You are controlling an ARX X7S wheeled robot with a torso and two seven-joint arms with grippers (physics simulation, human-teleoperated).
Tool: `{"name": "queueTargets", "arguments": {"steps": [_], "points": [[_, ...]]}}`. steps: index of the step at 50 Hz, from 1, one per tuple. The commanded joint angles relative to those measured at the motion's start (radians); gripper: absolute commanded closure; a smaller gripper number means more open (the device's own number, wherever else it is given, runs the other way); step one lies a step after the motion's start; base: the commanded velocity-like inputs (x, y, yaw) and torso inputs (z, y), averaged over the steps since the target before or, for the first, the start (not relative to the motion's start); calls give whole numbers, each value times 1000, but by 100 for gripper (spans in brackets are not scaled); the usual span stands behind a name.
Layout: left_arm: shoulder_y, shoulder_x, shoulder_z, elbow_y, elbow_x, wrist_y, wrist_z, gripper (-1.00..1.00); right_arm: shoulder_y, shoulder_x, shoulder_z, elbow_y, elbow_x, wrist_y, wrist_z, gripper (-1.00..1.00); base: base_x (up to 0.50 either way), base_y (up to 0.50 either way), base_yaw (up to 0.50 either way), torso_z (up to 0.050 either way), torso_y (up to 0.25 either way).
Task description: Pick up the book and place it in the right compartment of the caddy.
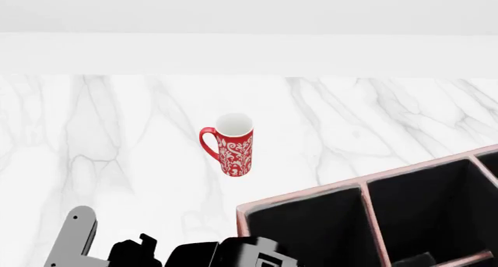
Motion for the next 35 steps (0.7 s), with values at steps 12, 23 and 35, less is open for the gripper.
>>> {"name": "queueTargets", "arguments": {"steps": [12, 23, 35], "points": [[0, 0, 3, 3, -2, 6, 1, -100, -44, 3, -107, 51, -61, -69, -73, 100, 0, 0, 0, 0, 0], [-8, 0, 28, -1, 20, 6, 7, -100, -58, 10, -88, 61, -67, -97, -55, 100, 0, 0, 0, 0, 0], [-7, -3, 31, 3, 16, 6, -1, -100, -35, 30, 56, -4, -5, -91, 58, 100, 0, 0, 0, 0, 0]]}}
